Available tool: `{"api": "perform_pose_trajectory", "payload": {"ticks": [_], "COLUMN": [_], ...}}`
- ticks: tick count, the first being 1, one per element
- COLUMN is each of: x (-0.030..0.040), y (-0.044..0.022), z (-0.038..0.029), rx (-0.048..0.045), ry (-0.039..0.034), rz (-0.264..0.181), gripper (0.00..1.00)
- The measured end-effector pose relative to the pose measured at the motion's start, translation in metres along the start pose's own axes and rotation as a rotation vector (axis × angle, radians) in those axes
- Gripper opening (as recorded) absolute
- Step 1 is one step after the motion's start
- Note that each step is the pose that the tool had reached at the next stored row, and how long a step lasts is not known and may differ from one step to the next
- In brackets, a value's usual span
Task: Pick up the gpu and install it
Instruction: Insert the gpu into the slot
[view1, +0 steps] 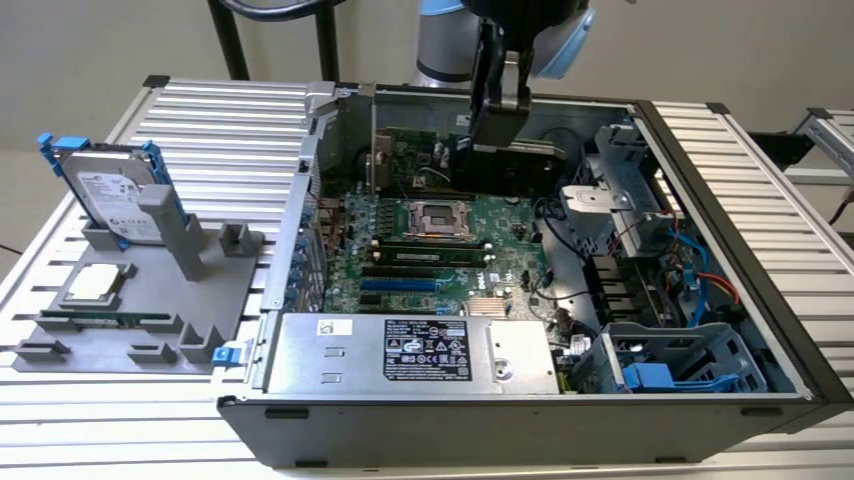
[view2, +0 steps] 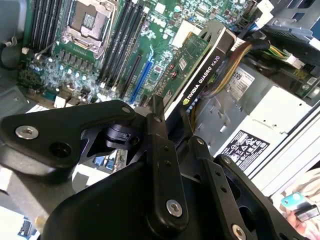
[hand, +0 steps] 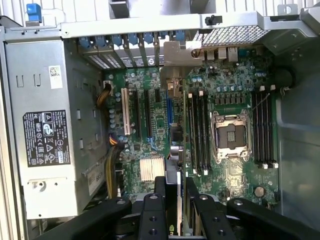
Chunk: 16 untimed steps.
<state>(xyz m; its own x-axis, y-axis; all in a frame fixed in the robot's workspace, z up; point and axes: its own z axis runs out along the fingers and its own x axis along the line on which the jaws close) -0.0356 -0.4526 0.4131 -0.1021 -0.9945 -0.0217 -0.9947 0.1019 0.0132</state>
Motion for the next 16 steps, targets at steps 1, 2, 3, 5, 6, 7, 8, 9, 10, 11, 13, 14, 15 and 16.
{"api": "perform_pose_trajectory", "payload": {"ticks": [1,2,3,5,6,7,8,9,10,11,13,14,15,16], "x": [0.0,-0.0001,-0.0002,-0.0004,-0.0005,-0.0005,-0.0006,-0.0007,-0.0007,-0.0007,-0.0006,-0.0006,-0.0006,-0.0006], "y": [0.0,0.0,0.0,0.0,0.0,0.0001,0.0001,0.0,0.0,0.0001,0.0001,0.0,0.0,0.0001], "z": [0.0004,0.0009,0.0014,0.0024,0.0028,0.0032,0.0036,0.004,0.0043,0.0046,0.0049,0.005,0.0051,0.0052], "rx": [0.0,0.0,0.0001,0.0002,0.0002,0.0002,0.0002,0.0001,0.0001,0.0001,0.0001,0.0001,0.0002,0.0002], "ry": [0.0001,0.0,0.0,0.0,-0.0001,-0.0001,0.0,0.0,0.0002,0.0002,0.0003,0.0002,0.0001,0.0], "rz": [0.0,0.0,0.0,0.0,0.0,0.0,0.0,0.0,0.0,0.0,0.0,0.0,0.0,0.0], "gripper": [0.0,0.0,0.0,0.0,0.0,0.0,0.0,0.0,0.0,0.0,0.0,0.0,0.0,0.0]}}
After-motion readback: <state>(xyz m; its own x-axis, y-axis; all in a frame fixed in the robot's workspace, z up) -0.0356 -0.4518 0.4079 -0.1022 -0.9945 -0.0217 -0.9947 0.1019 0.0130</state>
